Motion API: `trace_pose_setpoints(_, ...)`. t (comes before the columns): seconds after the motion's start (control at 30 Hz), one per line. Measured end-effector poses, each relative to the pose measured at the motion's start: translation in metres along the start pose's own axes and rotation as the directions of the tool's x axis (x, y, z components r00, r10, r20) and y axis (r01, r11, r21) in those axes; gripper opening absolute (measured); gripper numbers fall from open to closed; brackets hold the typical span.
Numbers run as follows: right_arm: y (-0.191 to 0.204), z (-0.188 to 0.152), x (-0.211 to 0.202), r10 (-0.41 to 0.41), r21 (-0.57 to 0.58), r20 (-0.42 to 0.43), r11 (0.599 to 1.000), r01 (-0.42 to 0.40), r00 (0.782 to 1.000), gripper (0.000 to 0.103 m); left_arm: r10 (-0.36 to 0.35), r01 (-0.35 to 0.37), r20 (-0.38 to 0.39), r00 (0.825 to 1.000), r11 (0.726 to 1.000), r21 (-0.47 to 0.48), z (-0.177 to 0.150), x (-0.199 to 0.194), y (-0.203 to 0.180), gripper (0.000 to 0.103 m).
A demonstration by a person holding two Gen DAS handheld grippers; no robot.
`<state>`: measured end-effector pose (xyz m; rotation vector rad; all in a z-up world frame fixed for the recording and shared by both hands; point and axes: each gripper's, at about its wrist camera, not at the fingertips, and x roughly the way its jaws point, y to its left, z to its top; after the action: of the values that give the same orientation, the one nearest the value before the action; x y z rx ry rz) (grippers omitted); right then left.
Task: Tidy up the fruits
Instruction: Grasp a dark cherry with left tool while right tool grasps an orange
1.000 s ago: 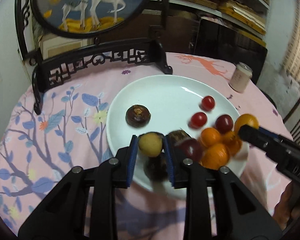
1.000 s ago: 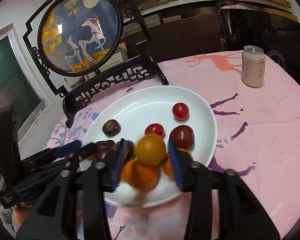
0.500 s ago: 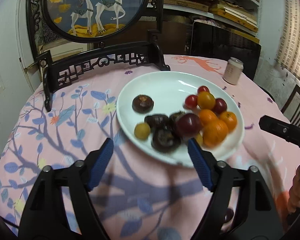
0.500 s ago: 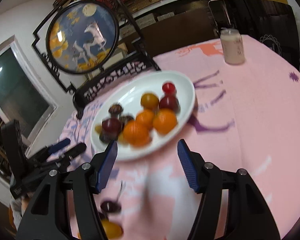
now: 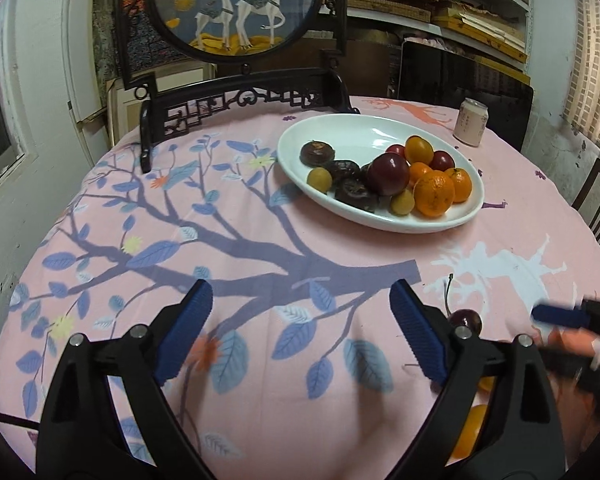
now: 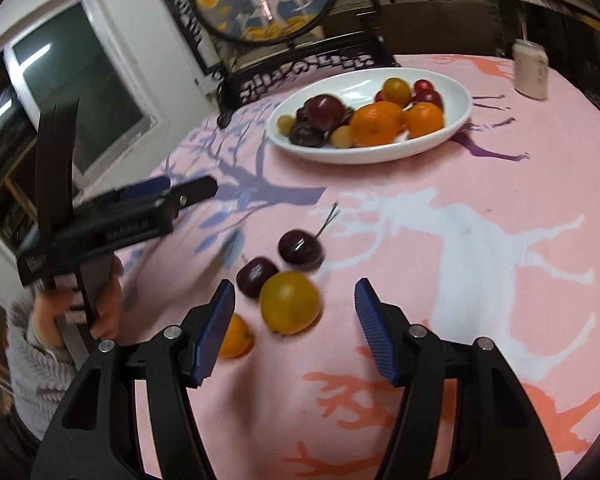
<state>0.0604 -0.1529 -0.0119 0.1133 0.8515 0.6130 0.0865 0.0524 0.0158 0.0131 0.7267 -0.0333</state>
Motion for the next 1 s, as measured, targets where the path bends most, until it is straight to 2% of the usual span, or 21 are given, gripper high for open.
trace_pose_setpoints(0.23,0.004,-0.003,0.014,-0.017,-0.021,-0.040,1.000,0.016,0.999,0.054,-0.003,0.003,-0.002,1.000,1.000,0.004,-0.007,-0.005,-0.001,0.092)
trace_pose_setpoints(0.27,0.004,-0.003,0.015,-0.023,-0.024,-0.038,0.999,0.022,0.999,0.052,-0.008,0.008,0.000,1.000,1.000,0.011,-0.007,-0.006,-0.003,0.092)
trace_pose_setpoints(0.33,0.002,-0.003,0.019,-0.018,-0.018,-0.058,1.000,0.017,0.998,0.038,-0.016,0.016,0.004,1.000,0.999,0.030,-0.008,-0.009,-0.007,0.092)
trace_pose_setpoints(0.43,0.000,-0.003,0.019,-0.005,-0.011,-0.063,1.000,0.004,0.998,0.036,-0.025,0.024,0.007,1.000,0.998,0.058,-0.010,-0.010,-0.013,0.092)
trace_pose_setpoints(0.53,-0.006,0.002,0.006,-0.025,0.002,-0.013,1.000,0.025,1.000,0.036,-0.034,0.034,0.005,0.999,0.996,0.077,-0.012,-0.011,-0.018,0.092)
trace_pose_setpoints(0.67,-0.040,0.012,-0.019,-0.056,0.141,0.079,0.989,0.045,0.995,0.036,-0.081,0.080,0.005,0.997,0.992,0.096,-0.015,-0.015,-0.023,0.092)
trace_pose_setpoints(0.73,-0.051,0.014,-0.024,-0.054,0.185,0.092,0.982,0.036,0.994,0.036,-0.114,0.114,-0.004,0.993,0.986,0.121,-0.018,-0.016,-0.030,0.092)
trace_pose_setpoints(0.9,-0.048,0.014,-0.026,-0.041,0.170,0.102,0.985,0.023,0.994,0.036,-0.144,0.152,-0.051,0.988,0.960,0.234,-0.029,-0.012,-0.056,0.092)
trace_pose_setpoints(1.0,-0.048,0.015,-0.026,-0.040,0.175,0.102,0.984,0.022,0.994,0.036,-0.195,0.214,-0.096,0.976,0.937,0.275,-0.036,-0.008,-0.068,0.092)
